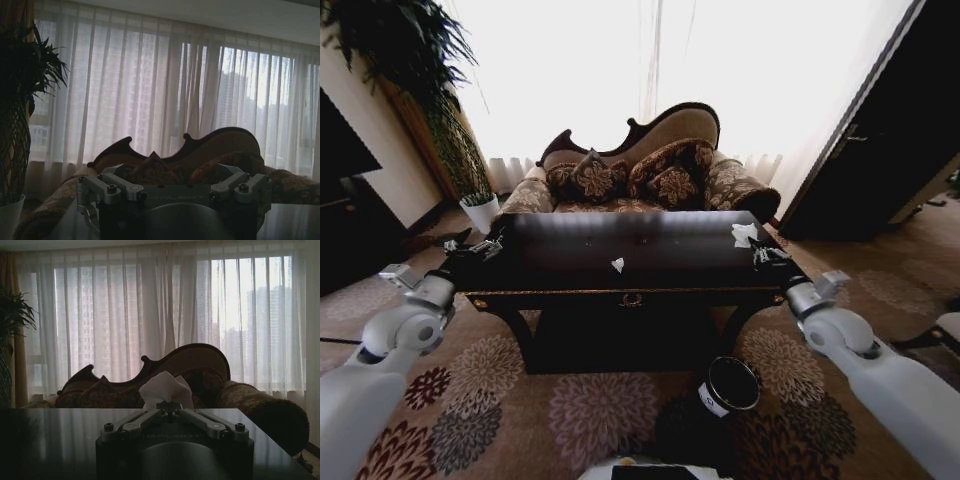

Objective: Move to the front of the table and place the trash on the table into the trash bin.

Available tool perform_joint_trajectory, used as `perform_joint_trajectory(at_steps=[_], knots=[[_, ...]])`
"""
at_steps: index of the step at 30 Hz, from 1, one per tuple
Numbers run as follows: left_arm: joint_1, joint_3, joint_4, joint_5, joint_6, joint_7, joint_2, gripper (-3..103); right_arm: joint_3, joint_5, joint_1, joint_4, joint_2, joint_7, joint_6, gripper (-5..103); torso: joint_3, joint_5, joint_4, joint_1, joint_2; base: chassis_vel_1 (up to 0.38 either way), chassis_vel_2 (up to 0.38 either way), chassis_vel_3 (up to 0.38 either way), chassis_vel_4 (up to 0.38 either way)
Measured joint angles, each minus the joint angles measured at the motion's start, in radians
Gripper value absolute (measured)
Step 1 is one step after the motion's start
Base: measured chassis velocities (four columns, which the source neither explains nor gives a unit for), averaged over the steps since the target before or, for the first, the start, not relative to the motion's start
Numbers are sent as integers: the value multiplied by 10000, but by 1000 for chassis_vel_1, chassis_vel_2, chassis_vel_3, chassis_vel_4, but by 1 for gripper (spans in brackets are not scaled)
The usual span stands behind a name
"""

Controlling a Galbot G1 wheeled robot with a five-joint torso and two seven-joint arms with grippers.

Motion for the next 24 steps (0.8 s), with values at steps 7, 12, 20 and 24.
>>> perform_joint_trajectory(at_steps=[7, 12, 20, 24], knots=[[0, 0, 0, 0, 0, 0, 0, 100, 1361, -329, -1534, 345, 1147, -354, 395, 0, 0, -4, 3, 1, 0, 0, 0, 0, 0], [0, 0, 0, 0, 0, -1, 0, 100, 2041, -650, -2641, 490, 2154, -588, 679, 0, 0, -5, 3, 2, 0, 0, 0, 0, 0], [0, 0, 0, 0, 0, 1, 0, 100, 1754, -2199, -3818, -84, 3555, -1101, 1664, 0, 0, -2, 2, 1, 0, 0, 0, 0, 0], [0, 0, 0, 0, 0, 0, 0, 100, 1252, -2650, -3604, -864, 4074, -1121, 1894, 0, 1, -3, 1, 2, -1, 0, 0, 0, 0]])
